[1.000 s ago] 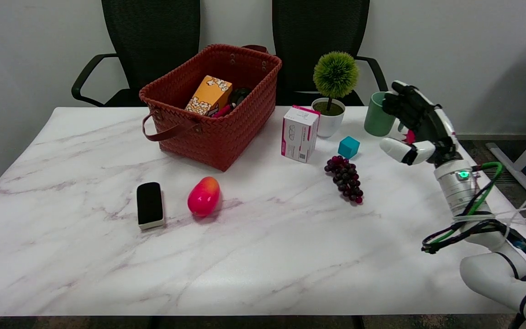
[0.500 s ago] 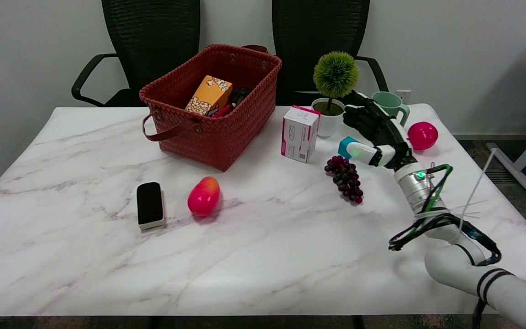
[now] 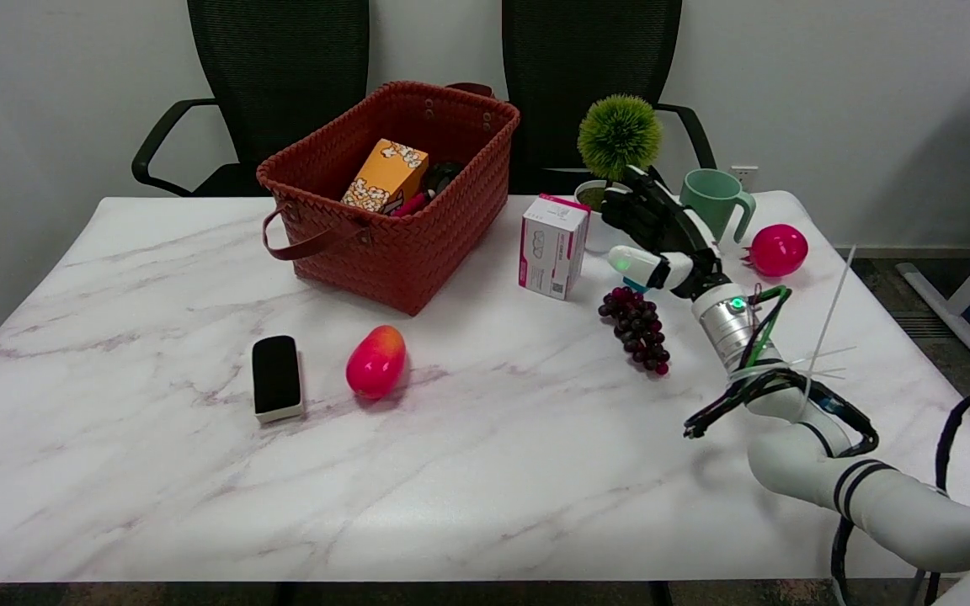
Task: Pick up the white paper box.
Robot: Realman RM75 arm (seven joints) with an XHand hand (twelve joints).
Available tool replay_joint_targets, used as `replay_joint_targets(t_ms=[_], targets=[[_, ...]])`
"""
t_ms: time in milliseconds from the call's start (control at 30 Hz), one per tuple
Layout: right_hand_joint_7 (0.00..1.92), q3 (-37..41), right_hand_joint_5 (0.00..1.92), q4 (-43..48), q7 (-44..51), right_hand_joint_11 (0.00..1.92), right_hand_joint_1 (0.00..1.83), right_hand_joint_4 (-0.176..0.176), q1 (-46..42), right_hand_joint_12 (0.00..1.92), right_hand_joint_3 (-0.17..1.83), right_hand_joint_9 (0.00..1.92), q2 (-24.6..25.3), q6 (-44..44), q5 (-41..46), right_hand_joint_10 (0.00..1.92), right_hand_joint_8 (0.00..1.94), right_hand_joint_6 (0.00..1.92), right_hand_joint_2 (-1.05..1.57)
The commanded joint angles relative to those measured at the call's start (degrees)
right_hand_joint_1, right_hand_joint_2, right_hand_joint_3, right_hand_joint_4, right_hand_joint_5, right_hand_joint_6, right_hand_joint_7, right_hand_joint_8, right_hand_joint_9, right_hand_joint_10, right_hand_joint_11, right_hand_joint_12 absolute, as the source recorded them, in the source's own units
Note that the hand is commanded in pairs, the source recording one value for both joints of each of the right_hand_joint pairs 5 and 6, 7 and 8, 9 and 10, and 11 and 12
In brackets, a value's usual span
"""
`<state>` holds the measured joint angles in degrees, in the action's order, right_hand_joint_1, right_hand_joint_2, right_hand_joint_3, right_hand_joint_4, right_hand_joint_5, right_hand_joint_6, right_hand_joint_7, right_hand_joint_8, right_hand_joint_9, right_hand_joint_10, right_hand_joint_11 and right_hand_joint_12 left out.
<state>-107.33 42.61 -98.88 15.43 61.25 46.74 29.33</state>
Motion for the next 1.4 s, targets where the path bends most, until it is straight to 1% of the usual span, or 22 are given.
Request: replay_joint_targets(t_ms=[33,333,533,800,1400], targets=[[0.48,-3.34,0.21,-4.76,-1.04,0.41,1.16,0.0,6.21,0.41,1.02,0.48,1.84,-3.02,-0.11,0.48,0.48,0.21,-0.23],[0.48,-3.34,0.21,-5.89,-0.96,0.39,1.16,0.0,7.49,0.39,1.03,0.48,1.93,-2.95,-0.11,0.48,0.48,0.21,-0.24],[0.48,-3.25,0.28,-5.96,-0.96,0.37,1.16,0.0,7.64,0.37,1.02,0.48,2.0,-2.76,-0.11,0.48,0.48,0.28,-0.21],[0.48,-2.86,0.33,-5.72,-0.96,0.38,1.15,0.0,6.92,0.38,1.01,0.48,2.0,-2.38,-0.1,0.48,0.48,0.33,-0.2],[0.49,-3.17,0.36,-3.86,-0.98,0.38,1.14,0.0,4.84,0.38,0.94,0.5,2.0,-2.22,0.37,0.5,0.49,0.36,-0.13]])
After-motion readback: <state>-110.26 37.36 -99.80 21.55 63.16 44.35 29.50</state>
